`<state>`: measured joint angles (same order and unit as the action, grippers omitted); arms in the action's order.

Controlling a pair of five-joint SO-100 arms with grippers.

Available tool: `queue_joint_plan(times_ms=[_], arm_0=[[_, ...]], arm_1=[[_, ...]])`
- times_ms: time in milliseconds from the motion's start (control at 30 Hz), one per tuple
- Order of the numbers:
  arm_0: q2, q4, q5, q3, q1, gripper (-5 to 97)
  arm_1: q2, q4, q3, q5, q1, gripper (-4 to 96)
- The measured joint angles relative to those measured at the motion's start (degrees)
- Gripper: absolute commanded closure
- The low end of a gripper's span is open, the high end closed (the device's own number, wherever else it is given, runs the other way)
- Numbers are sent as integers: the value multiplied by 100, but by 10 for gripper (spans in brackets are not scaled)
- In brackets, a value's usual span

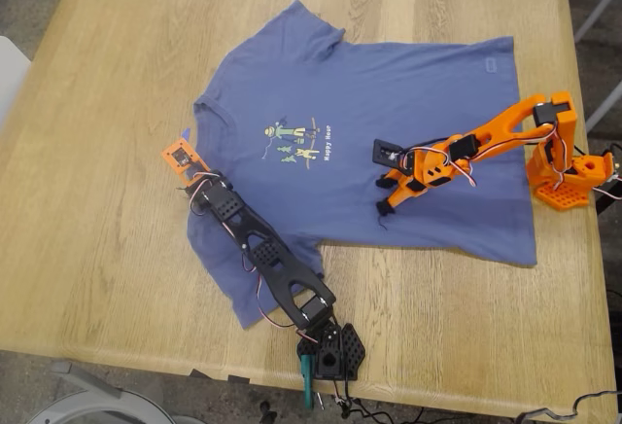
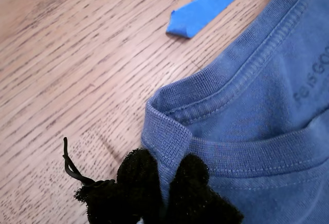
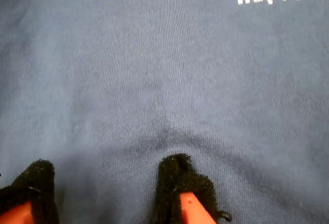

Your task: Fold a T-shirt

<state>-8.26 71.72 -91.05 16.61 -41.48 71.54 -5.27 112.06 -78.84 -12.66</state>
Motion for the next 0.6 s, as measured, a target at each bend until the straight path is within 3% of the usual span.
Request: queue_joint_plan(times_ms=[333, 600], arm_0=[[-448, 554, 0, 0, 176, 918], [-782, 984, -18, 0, 308, 918]], arm_1=[[-1002, -264, -791, 70, 448, 640], [-1749, 510, -1898, 211, 738, 678]])
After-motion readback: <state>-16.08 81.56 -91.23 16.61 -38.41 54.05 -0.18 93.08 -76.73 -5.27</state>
